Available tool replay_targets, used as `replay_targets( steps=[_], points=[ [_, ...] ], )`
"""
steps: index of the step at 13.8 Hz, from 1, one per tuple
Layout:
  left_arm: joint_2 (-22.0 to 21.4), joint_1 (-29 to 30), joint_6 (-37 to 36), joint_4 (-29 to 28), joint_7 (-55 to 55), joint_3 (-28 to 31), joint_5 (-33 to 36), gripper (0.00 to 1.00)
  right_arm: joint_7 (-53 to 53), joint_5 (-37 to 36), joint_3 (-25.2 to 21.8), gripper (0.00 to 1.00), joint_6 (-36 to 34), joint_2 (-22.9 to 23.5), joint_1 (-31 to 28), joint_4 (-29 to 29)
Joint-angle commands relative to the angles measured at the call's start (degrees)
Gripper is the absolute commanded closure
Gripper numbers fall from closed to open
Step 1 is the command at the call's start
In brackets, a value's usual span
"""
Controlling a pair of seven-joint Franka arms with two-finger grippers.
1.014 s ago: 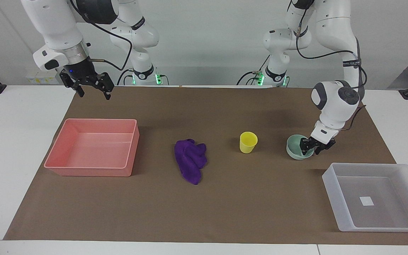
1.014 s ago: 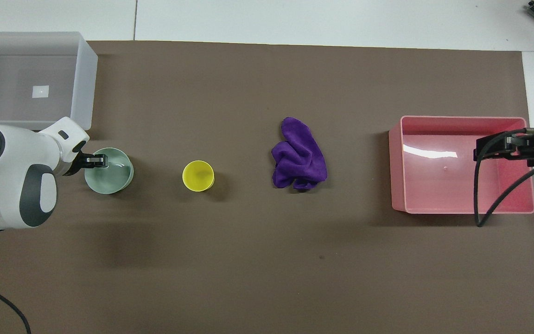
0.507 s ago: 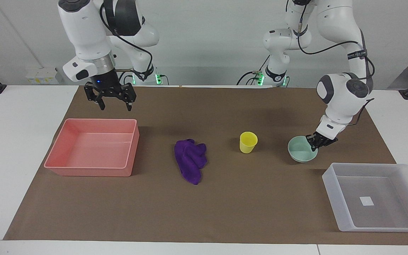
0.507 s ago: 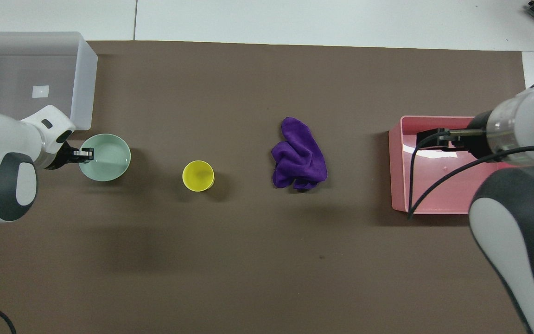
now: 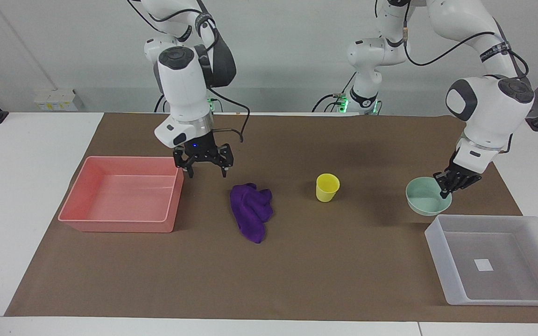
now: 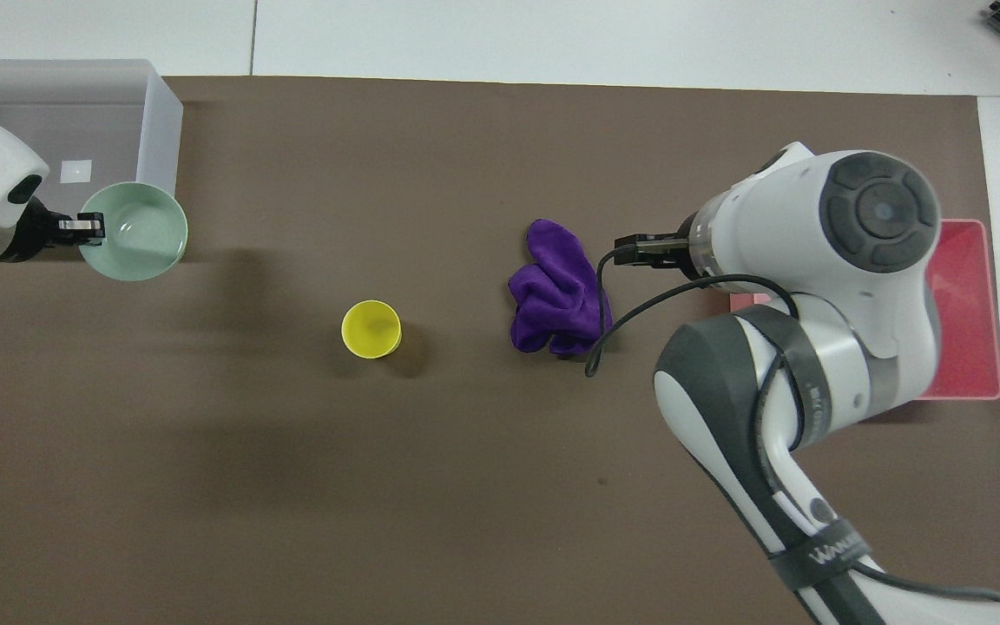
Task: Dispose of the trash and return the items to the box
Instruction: 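Lift the green bowl into the clear bin while the right gripper reaches the cloth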
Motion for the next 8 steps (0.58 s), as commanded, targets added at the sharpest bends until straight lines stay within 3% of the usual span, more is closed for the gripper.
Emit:
replay_targets(
  steps=[1, 4, 8],
  points=[
    [5.4, 0.9, 2.5, 6.2, -0.3, 0.1, 3.8, 1.00, 4.3, 0.8, -0.1, 0.00, 5.7, 4.7, 3.0, 0.3],
    [16.9, 5.0, -2.6, 24.4, -0.2, 0.0, 5.0, 1.00, 2.6, 0.8, 0.0, 0.00, 9.8, 8.7, 3.4, 0.1],
    [26.8, 7.0, -2.5, 37.3, -0.2, 0.1, 5.3, 1.00, 1.7, 0.8, 0.0, 0.00, 14.9, 9.9, 5.2, -5.8]
  ],
)
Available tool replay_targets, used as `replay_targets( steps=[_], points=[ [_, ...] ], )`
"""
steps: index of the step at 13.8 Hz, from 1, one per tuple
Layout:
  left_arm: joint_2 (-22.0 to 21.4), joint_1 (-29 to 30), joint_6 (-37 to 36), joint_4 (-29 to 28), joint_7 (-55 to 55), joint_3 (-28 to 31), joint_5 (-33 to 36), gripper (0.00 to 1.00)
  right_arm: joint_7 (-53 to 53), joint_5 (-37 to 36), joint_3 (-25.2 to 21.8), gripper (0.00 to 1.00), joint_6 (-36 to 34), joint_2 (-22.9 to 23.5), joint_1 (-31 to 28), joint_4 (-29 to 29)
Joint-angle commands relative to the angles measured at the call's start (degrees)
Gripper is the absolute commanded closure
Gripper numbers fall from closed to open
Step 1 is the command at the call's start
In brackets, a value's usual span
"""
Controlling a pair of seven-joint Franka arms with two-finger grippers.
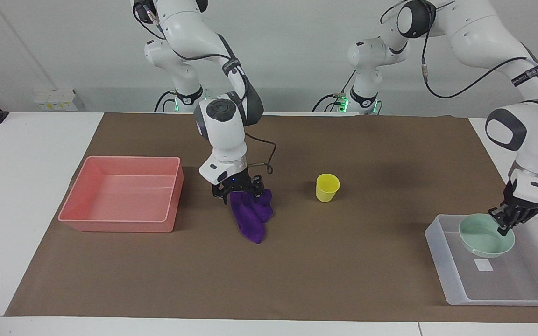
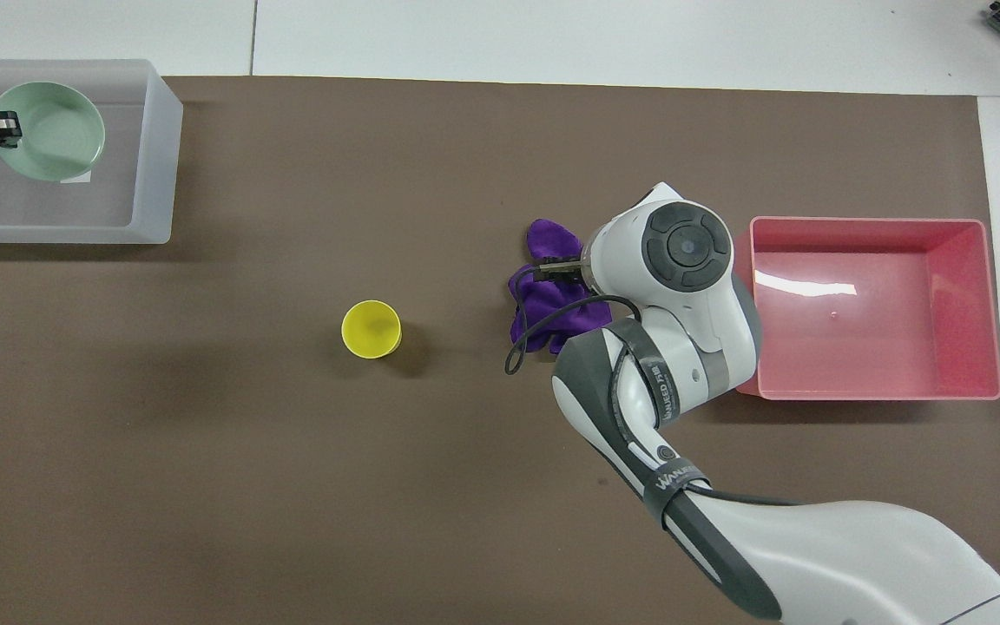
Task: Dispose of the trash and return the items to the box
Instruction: 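Lift the green bowl into the clear bin while the right gripper reaches the cloth, then grasp the purple cloth with the right gripper while the left gripper releases the bowl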
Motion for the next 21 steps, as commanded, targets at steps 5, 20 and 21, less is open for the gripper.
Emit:
replay_targets(
  steps=[5, 20, 21],
  points=[
    [12.6, 3.5, 2.8, 11.9, -0.2, -0.5, 2.9, 1.00, -1.1, 0.7, 0.0, 0.00, 4.0, 0.0, 2.0, -5.8],
    [11.8, 4.1, 9.5, 5.9, -0.3, -0.4, 2.9, 0.55, -2.8, 0.0, -0.2, 1.00, -0.9, -5.0, -0.3, -5.9],
    [11.4, 3.8, 8.9, 5.9, -0.4, -0.4, 2.8, 0.55, -2.7, 0.0, -0.4, 1.00, -3.3, -6.5, -0.3, -5.1]
  ],
)
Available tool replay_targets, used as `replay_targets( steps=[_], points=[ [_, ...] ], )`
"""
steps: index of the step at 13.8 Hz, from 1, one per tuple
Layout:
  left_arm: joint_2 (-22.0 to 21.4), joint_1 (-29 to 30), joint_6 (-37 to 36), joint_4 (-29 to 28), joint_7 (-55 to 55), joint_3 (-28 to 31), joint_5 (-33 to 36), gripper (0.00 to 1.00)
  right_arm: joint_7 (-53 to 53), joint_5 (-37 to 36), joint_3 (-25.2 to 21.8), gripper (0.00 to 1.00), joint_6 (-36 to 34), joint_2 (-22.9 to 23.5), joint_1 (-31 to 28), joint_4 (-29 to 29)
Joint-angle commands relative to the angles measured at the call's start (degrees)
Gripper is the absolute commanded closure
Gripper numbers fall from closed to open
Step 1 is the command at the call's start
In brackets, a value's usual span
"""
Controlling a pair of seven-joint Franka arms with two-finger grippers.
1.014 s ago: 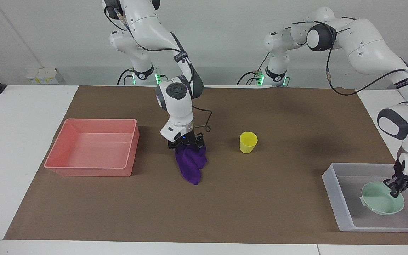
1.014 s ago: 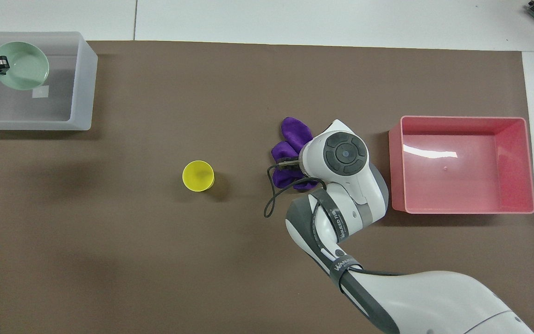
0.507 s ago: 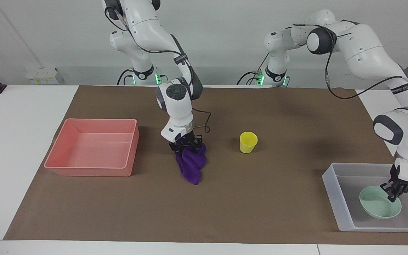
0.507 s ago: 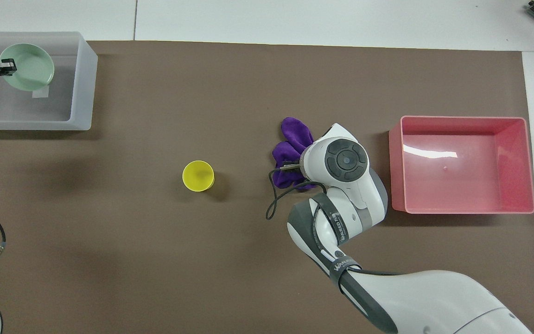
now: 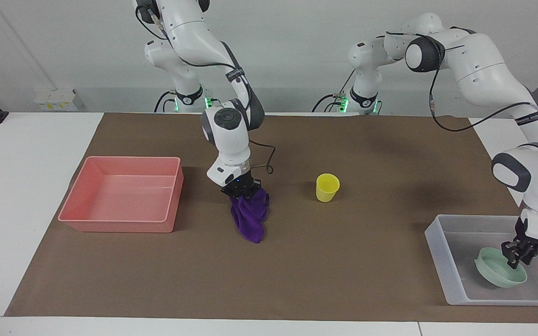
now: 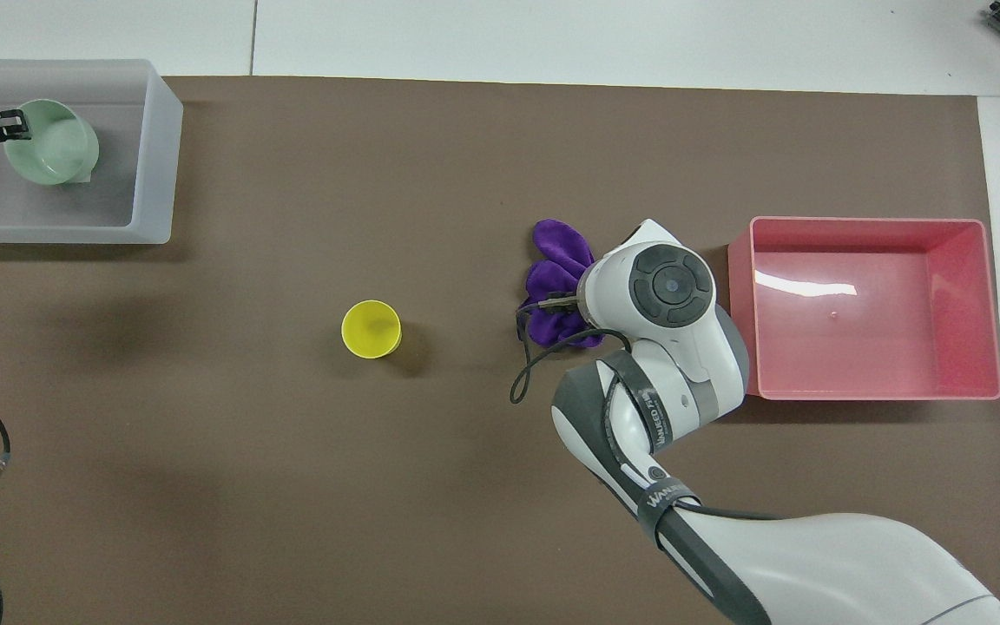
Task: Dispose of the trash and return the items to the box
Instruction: 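Grasp the purple cloth with the right gripper while the left gripper releases the bowl, then carry the purple cloth into the pink tray while the left gripper reaches the cup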
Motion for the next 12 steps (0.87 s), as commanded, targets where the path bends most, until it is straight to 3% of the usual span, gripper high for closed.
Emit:
replay_targets(
  steps=[1, 4, 9, 12],
  points=[
    [-2.6, -0.1, -0.4, -2.0, -0.5, -0.3, 1.3, 0.49, -0.8, 0.2, 0.0, 1.00, -6.3, -5.5, -0.8, 1.1],
    [-8.8, -0.8, -4.3, -7.2, 0.1, -0.4, 1.3, 0.30, -0.8, 0.2, -0.3, 1.00, -11.3, -11.4, -3.1, 1.6],
    [-26.4, -6.8, -5.0, -27.3, -0.4, -0.7, 1.2, 0.20, -1.2, -0.2, -0.4, 1.00, -19.1, -18.2, -7.7, 2.7],
    [-34.5, -10.5, -11.0, -34.5, -0.7, -0.8, 1.2, 0.18, -2.4, -0.3, -0.5, 1.00, -20.9, -20.3, -11.9, 2.8]
  ],
)
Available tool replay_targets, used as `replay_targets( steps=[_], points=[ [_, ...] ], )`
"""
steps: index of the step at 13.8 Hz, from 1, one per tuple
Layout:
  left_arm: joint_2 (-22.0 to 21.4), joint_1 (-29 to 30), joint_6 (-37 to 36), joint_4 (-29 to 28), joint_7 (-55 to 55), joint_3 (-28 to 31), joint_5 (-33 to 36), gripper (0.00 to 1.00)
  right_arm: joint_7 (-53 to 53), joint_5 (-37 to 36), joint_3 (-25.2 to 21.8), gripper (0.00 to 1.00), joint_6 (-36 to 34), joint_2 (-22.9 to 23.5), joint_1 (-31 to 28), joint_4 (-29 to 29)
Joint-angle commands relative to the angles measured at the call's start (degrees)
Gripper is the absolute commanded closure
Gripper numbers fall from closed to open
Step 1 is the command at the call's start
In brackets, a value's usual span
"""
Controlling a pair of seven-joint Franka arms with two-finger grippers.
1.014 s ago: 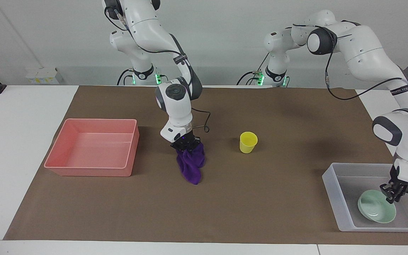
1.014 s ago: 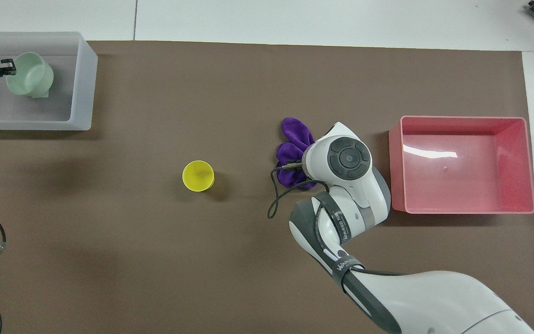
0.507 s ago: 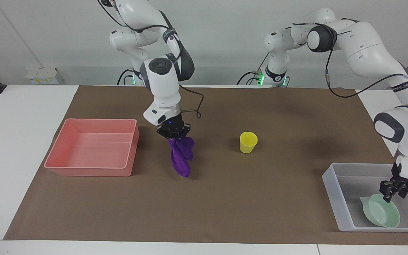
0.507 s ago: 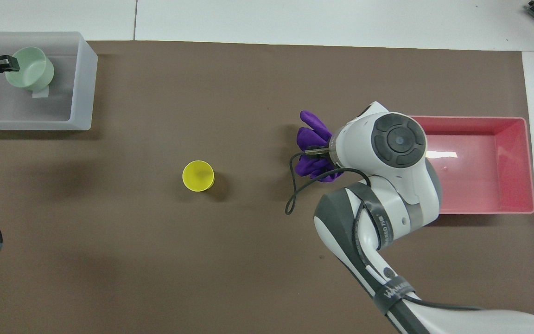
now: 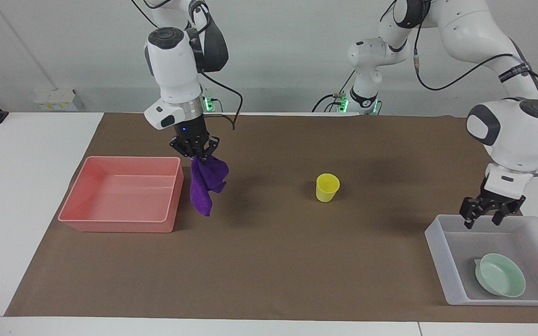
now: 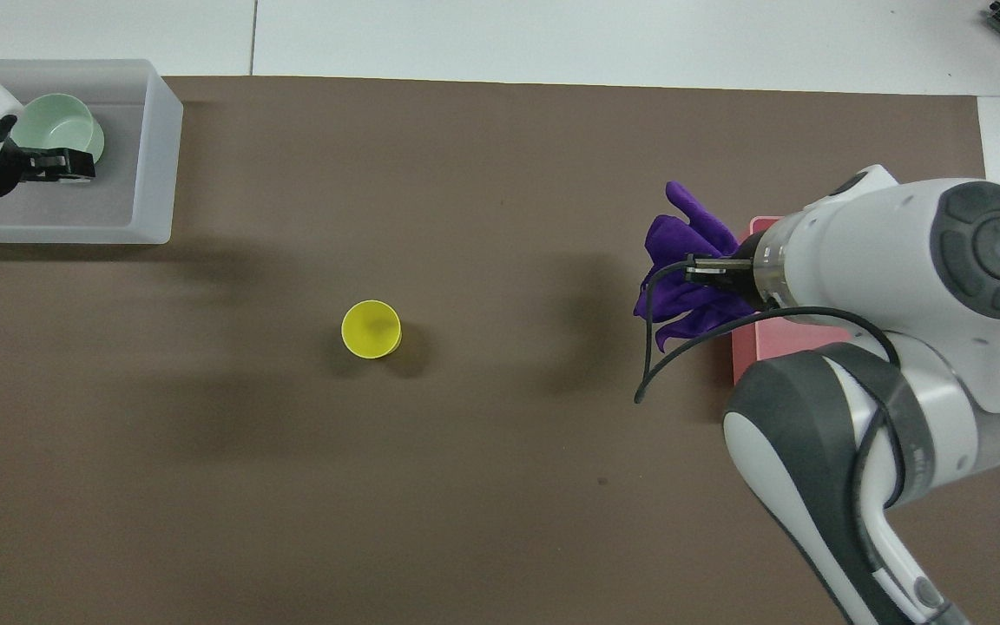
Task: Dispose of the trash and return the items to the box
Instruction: 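Carry the purple cloth into the pink tray while the left gripper reaches the cup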
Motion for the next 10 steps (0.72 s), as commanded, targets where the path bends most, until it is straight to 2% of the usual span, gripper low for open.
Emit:
replay_targets(
  steps=[1, 3, 5, 7, 10],
  points=[
    [-9.9, -3.9, -6.6, -9.4, -0.8, 0.7, 1.2, 0.18, -3.2, -0.1, 0.1, 1.00, -1.2, -1.8, -4.4, -0.1],
    [-13.3, -8.3, -8.5, -13.3, -2.8, 0.7, 1.2, 0.18, -7.1, -0.1, 0.0, 1.00, -2.5, -2.5, -8.0, 0.7],
    [-14.7, -12.9, -7.8, -16.3, -8.8, 0.6, 1.2, 0.18, -13.0, -0.1, 0.2, 1.00, -3.2, -2.5, -12.4, 1.4],
    [-16.1, -17.1, -4.5, -20.2, -12.8, 0.6, 1.1, 0.18, -17.0, -0.1, 0.2, 1.00, -3.1, -2.5, -16.1, 0.9],
    [-15.4, -23.9, 2.1, -24.3, -21.2, 0.6, 1.1, 0.18, -22.4, -0.1, 0.2, 1.00, -2.4, -2.4, -21.8, -1.0]
  ],
)
